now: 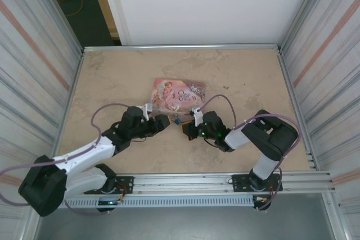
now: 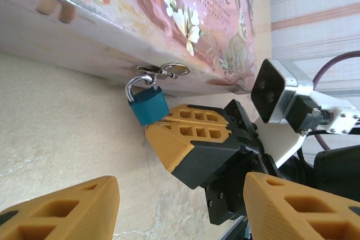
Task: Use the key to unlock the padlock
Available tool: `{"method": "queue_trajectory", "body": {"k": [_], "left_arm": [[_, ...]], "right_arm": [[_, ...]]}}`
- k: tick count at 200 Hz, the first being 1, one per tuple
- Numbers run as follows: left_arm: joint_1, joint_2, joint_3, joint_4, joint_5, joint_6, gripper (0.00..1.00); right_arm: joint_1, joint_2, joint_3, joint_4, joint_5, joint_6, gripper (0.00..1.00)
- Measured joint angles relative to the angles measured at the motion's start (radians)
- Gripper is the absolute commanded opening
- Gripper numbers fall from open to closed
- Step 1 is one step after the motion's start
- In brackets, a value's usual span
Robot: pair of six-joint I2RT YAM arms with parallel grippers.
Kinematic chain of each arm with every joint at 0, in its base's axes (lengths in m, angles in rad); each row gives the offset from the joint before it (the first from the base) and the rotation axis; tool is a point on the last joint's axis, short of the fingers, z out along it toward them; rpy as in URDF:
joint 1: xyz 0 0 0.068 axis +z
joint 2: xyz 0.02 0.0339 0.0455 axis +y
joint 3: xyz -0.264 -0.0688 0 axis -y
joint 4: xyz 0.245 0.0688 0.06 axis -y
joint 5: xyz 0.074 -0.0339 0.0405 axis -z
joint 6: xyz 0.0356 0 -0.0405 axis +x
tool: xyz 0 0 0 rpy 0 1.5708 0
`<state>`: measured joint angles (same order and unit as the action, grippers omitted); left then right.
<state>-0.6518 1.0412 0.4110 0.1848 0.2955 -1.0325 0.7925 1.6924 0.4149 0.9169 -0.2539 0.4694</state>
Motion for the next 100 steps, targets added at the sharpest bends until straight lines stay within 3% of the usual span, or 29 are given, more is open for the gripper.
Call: {"method": "queue_trajectory", "body": {"k": [59,100], "left_arm": [[0.000,-0.182,-0.195,0.154,-0.099,-0.103,0.63],[0.000,-0.205,-0.224,0.199,-0.110,-0.161,0.63]], "right_arm": [[0.013,-0.042,0.064,-0.130,-0.002,0.075,0.00],[0.015,-0.058,0.084,-0.211,-0.007,0.124,0.00]]}}
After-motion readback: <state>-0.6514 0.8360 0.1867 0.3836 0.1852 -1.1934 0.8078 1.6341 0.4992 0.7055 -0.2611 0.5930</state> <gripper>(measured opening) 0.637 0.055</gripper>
